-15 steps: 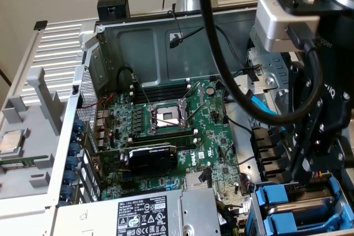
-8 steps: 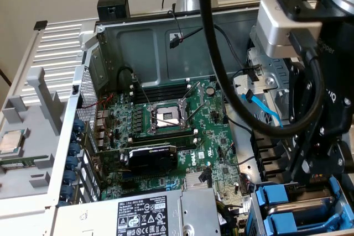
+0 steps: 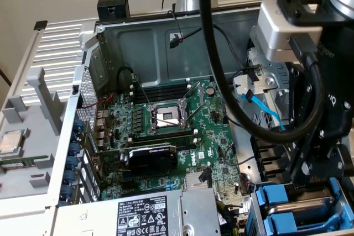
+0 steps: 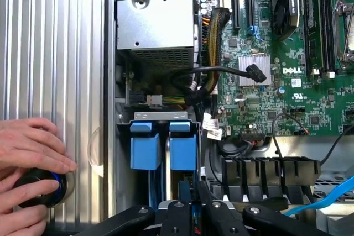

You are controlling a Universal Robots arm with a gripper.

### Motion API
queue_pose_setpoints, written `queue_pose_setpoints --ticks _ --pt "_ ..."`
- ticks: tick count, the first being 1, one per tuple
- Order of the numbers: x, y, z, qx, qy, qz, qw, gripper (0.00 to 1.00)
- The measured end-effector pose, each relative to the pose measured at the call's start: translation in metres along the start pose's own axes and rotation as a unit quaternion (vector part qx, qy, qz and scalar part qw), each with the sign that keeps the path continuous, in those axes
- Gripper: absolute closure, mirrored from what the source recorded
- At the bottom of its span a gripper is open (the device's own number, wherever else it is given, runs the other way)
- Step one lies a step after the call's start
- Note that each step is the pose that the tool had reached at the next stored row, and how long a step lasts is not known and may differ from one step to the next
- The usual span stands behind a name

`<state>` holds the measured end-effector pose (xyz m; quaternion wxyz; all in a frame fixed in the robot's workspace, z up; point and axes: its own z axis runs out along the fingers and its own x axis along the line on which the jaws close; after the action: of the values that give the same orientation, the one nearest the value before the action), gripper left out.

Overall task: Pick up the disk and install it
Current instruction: 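Insert the second disk wire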

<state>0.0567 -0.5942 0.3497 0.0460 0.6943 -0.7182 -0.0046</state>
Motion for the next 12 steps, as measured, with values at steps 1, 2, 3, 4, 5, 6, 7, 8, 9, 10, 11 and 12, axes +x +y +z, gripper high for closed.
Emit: queue_pose_setpoints --ticks 1,2,3,4,5,6,7,8,9,10,11,12 --pt "0.0005 0.0 0.0002 -0.0001 -0.001 0.0 1.0 0.84" --pt "0.0008 0.0 0.0003 -0.0001 -0.0016 0.0 1.0 0.84" --pt "0.001 0.0 0.0005 -0.0001 -0.0022 0.0 1.0 0.84" --pt "0.001 0.0 0.0006 -0.0002 -0.0025 0.0 1.0 0.84" --pt "0.001 -0.0001 0.0008 -0.0002 -0.0028 0.0 1.0 0.84" --pt "0.001 -0.0004 0.001 -0.0002 -0.0032 0.0 1.0 0.84" --pt "0.001 -0.0008 0.001 -0.0002 -0.0033 0.0 1.0 0.84" --pt "0.001 -0.001 0.001 -0.0002 -0.0035 0.001 1.0 0.84" --pt "0.001 -0.0012 0.0011 -0.0002 -0.0036 0.001 1.0 0.84" --pt "0.001 -0.0012 0.0013 -0.0002 -0.0037 0.001 1.0 0.84" --pt "0.0011 -0.0012 0.0013 -0.0003 -0.0037 0.001 1.0 0.84" --pt "0.0011 -0.0012 0.0016 -0.0003 -0.0039 0.001 1.0 0.84"
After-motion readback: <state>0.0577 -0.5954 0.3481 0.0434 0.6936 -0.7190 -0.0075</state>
